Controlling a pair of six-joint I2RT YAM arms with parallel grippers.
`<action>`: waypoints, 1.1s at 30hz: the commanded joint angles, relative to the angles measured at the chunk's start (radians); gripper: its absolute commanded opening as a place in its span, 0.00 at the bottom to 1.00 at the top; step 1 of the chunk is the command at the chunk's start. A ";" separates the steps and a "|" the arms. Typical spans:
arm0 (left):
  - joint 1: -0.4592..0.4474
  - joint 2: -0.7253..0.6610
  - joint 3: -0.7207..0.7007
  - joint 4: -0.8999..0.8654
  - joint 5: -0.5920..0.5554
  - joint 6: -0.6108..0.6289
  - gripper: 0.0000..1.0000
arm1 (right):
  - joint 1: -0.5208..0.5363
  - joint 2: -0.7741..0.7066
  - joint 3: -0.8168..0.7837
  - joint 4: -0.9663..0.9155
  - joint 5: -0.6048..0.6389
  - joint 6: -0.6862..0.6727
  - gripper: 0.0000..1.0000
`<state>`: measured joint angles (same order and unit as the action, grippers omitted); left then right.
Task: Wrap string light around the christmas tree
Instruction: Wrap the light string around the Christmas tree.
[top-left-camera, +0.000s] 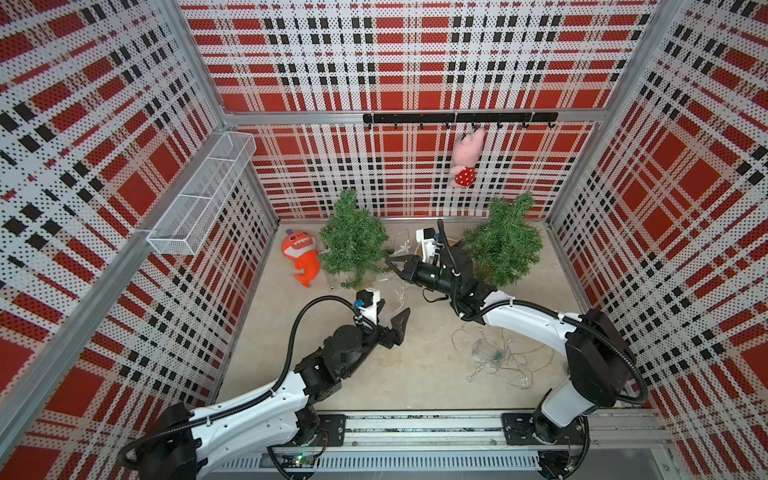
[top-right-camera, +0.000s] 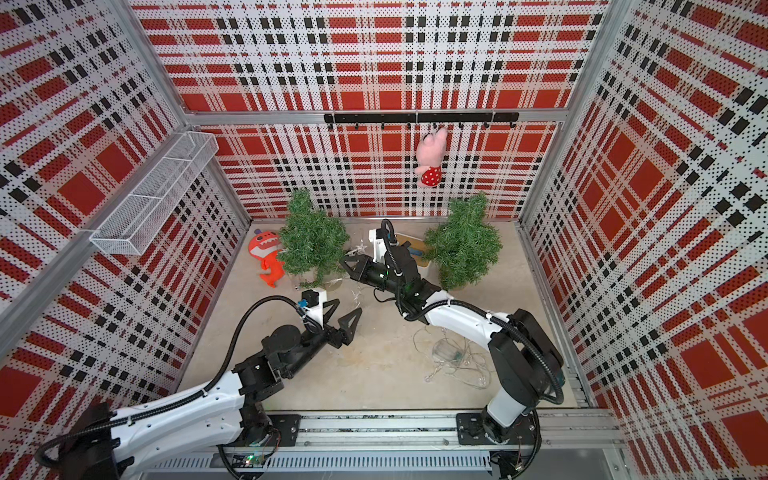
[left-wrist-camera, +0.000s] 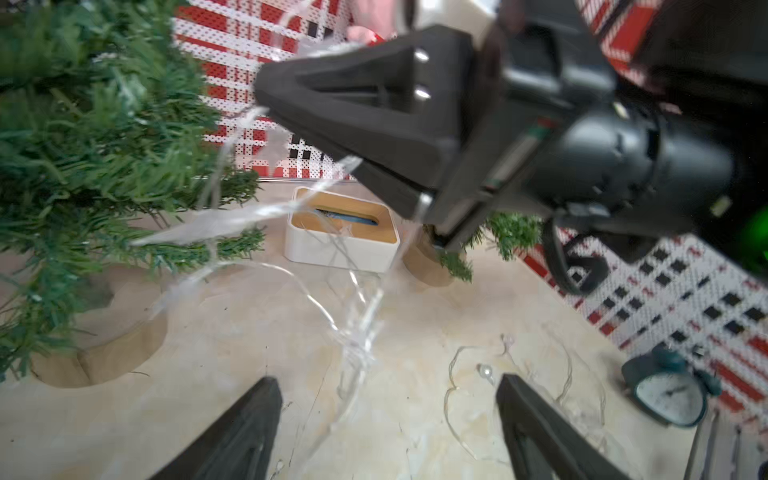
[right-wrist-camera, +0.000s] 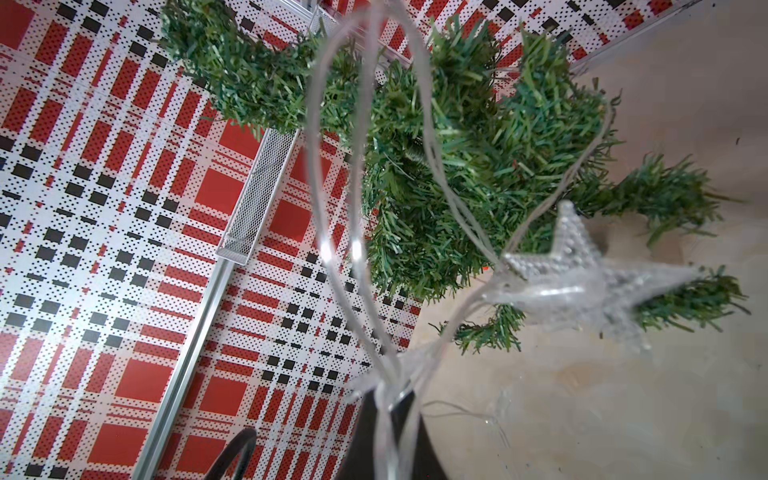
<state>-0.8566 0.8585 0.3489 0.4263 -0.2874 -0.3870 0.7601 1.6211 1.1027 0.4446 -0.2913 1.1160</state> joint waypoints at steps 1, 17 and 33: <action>0.125 -0.014 -0.028 0.229 0.145 -0.102 0.75 | 0.013 -0.045 0.034 0.010 0.042 0.000 0.00; 0.179 0.225 0.019 0.389 0.389 -0.113 0.56 | 0.049 -0.019 0.057 0.023 0.041 0.014 0.00; 0.214 0.017 0.035 0.090 0.517 -0.152 0.00 | 0.035 -0.072 0.021 -0.051 0.066 -0.100 0.51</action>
<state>-0.6563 0.9604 0.3637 0.6605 0.1699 -0.5274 0.8043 1.6100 1.1206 0.4145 -0.2375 1.0637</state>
